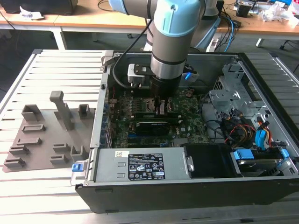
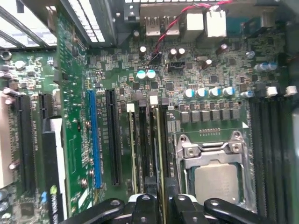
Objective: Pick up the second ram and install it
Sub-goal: 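Insert the second ram into the second slot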
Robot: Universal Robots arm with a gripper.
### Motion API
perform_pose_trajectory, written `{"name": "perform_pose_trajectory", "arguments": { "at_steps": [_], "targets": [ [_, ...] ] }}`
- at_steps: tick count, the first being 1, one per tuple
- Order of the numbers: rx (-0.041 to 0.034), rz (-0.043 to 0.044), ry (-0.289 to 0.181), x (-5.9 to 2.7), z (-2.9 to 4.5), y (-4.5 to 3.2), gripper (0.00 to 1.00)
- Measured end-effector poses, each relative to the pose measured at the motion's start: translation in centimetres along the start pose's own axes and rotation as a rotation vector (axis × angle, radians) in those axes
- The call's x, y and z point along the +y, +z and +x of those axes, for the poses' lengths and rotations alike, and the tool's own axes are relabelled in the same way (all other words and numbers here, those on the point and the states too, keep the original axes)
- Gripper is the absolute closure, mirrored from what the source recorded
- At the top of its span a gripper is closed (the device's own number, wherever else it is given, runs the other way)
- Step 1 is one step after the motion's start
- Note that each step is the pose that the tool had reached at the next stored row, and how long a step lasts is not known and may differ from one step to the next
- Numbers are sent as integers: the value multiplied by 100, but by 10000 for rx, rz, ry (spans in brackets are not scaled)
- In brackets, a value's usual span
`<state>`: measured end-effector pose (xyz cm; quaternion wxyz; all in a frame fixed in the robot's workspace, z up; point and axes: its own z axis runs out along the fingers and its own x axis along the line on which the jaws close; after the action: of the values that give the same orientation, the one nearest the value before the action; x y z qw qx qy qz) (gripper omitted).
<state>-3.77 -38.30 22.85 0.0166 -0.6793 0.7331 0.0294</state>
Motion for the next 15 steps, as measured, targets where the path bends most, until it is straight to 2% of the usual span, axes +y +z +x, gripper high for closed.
{"name": "perform_pose_trajectory", "arguments": {
  "at_steps": [2, 3, 4, 5, 6, 9, 15],
  "targets": [
    [13, 0, 2, 4, -20, -115, 79],
    [48, 4, 1, 7, -51, -177, 79],
    [107, 8, 2, 10, -83, -230, 87],
    [181, 13, 1, 14, -112, -291, 89],
    [242, 18, 1, 16, -132, -365, 89],
    [337, 24, -4, 20, -159, -502, 89],
    [337, 25, -2, 20, -160, -504, 89]
  ]
}}
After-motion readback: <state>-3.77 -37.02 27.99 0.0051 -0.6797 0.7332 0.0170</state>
